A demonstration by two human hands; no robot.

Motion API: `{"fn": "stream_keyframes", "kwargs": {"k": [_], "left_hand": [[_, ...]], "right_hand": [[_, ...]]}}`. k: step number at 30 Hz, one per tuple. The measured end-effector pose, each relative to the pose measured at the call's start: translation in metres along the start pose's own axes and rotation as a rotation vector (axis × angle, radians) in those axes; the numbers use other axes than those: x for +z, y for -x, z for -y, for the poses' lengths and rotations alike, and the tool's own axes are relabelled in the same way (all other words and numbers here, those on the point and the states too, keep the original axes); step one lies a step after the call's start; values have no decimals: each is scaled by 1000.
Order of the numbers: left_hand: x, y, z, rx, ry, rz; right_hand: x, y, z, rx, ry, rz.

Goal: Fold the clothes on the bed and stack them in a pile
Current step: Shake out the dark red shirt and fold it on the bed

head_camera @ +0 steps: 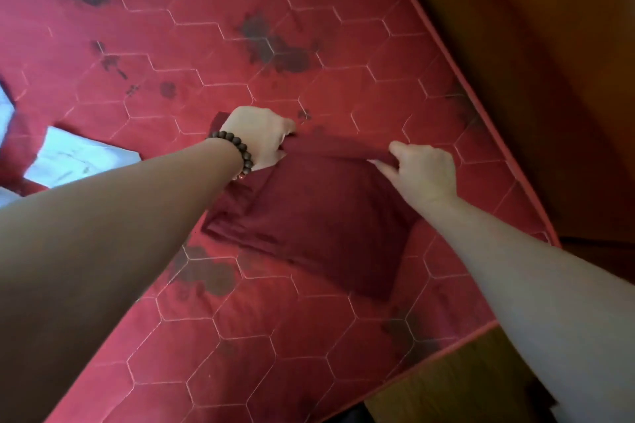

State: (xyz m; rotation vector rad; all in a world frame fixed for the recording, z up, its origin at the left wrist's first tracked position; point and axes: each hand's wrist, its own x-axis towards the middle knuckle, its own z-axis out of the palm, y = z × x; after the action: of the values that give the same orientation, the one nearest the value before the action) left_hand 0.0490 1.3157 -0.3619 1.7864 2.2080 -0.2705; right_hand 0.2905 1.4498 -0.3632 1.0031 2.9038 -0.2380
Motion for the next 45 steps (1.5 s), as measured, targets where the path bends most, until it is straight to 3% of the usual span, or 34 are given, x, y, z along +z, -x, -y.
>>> {"fn": "stream_keyframes", "kwargs": {"k": [6, 10, 13, 16, 20, 22, 29, 35, 37, 39, 42, 45], "left_hand": [[-110, -8, 30, 35, -31, -248], [-135, 7, 36, 38, -38, -266], [-107, 25, 33, 61, -28, -219], [-46, 47, 26, 55, -84, -57], [45, 95, 5, -39, -132, 146], [78, 123, -6, -78, -134, 202], [127, 210, -10, -197, -44, 209], [145, 248, -22, -359, 98, 215], [141, 253, -35, -503, 243, 92], [137, 253, -51, -713, 408, -22], [137, 247, -68, -1028, 704, -18], [141, 233, -72, -1226, 1110, -142]], "right_hand": [[-99, -50, -4, -164, 97, -259], [-121, -46, 2, -259, 152, -257], [-103, -28, 12, -291, 152, -210], [-55, 2, 21, -320, 142, -97], [19, 57, 45, -277, 126, 277], [45, 85, 59, -280, 110, 378], [75, 155, 118, -301, 19, 551], [71, 158, 147, -379, 31, 829], [65, 143, 144, -355, -22, 746], [60, 117, 139, -357, -46, 550], [56, 63, 131, -295, -65, 317], [61, 10, 126, -186, -30, 315]]}}
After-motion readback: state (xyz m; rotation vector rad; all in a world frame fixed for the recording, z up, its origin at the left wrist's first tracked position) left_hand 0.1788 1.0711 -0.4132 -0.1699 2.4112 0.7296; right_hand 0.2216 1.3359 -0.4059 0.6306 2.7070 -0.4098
